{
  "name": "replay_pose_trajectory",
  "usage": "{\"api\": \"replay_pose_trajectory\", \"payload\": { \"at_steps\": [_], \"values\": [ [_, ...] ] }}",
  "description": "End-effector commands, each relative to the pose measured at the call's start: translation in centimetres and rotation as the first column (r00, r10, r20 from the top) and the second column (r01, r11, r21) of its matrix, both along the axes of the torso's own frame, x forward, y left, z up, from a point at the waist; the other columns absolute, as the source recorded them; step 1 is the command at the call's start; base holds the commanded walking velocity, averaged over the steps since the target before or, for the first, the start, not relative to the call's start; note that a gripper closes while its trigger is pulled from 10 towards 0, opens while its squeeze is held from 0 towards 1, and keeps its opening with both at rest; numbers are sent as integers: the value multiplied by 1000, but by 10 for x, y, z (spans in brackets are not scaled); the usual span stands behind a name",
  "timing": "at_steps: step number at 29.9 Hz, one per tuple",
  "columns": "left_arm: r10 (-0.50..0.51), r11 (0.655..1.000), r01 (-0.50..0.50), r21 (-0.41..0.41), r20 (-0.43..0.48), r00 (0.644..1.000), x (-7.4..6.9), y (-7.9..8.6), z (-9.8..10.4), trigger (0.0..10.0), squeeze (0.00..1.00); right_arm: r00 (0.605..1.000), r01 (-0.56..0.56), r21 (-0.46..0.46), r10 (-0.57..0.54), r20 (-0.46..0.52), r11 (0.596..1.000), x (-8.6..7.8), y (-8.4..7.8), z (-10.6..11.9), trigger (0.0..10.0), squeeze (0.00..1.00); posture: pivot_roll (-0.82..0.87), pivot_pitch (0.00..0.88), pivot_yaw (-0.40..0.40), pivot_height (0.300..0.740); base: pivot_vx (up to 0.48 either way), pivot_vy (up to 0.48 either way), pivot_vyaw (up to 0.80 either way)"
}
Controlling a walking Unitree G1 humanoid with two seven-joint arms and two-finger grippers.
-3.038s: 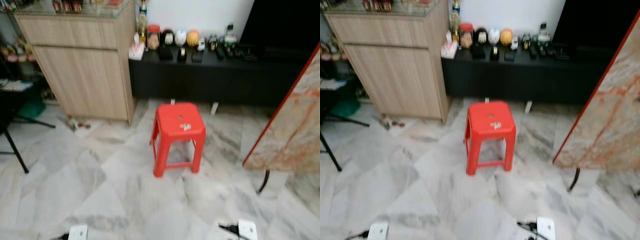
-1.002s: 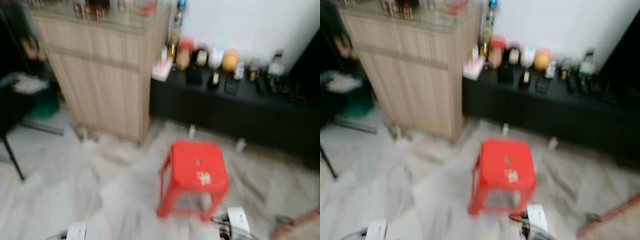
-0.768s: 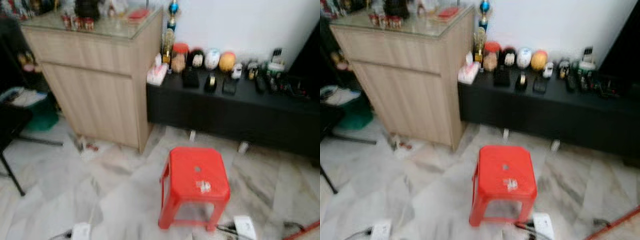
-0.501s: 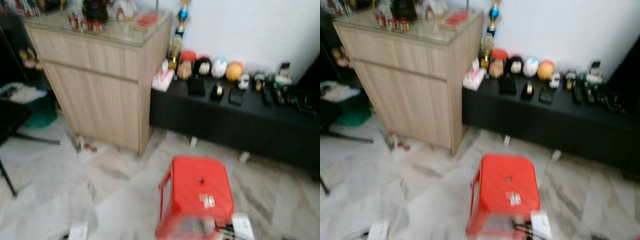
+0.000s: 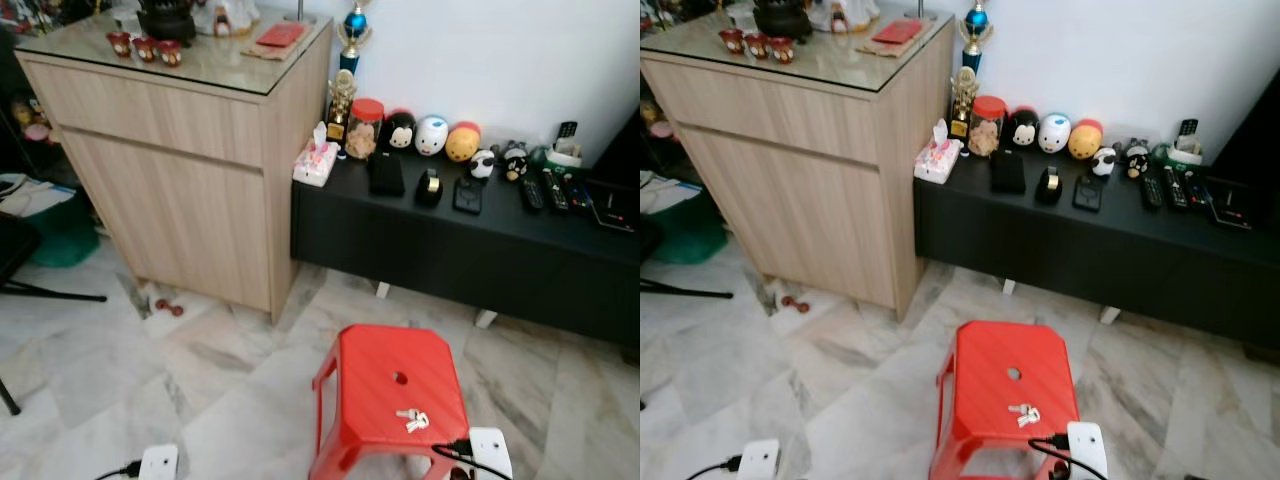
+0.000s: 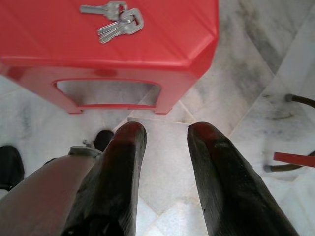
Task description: Hang keys on a hook
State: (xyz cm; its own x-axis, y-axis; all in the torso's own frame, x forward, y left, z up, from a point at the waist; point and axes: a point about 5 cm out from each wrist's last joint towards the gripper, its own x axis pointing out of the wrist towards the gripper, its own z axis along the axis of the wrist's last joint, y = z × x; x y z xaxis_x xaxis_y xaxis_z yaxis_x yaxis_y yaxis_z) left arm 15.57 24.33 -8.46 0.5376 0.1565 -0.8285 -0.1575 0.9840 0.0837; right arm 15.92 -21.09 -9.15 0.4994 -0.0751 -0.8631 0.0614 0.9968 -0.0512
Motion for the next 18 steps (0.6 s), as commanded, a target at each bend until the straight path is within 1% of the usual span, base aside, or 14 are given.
{"api": "replay_pose_trajectory", "payload": {
  "at_steps": [1,5,12,18],
  "values": [
    [2,1000,-3,-16,-21,1000,-6,-4,-4,10000,0,1000,21,0,-21,-1,1000,-2,-4,0,10000,0,7,36,-88,740,0,0,0],
    [2,1000,-3,-17,-22,1000,-6,-4,-4,10000,0,999,37,13,-37,13,999,-2,-3,0,10000,0,8,37,-88,740,0,0,0],
    [3,1000,-3,-20,-18,1000,-6,-4,-4,10000,0,998,55,4,-55,31,998,-1,-4,1,10000,0,5,27,-86,740,0,0,0],
    [0,1000,-1,-22,-19,1000,-7,-5,-4,10000,0,998,61,-1,-61,35,998,-2,-5,1,10000,0,8,20,-88,711,0,0,0]
  ]
}}
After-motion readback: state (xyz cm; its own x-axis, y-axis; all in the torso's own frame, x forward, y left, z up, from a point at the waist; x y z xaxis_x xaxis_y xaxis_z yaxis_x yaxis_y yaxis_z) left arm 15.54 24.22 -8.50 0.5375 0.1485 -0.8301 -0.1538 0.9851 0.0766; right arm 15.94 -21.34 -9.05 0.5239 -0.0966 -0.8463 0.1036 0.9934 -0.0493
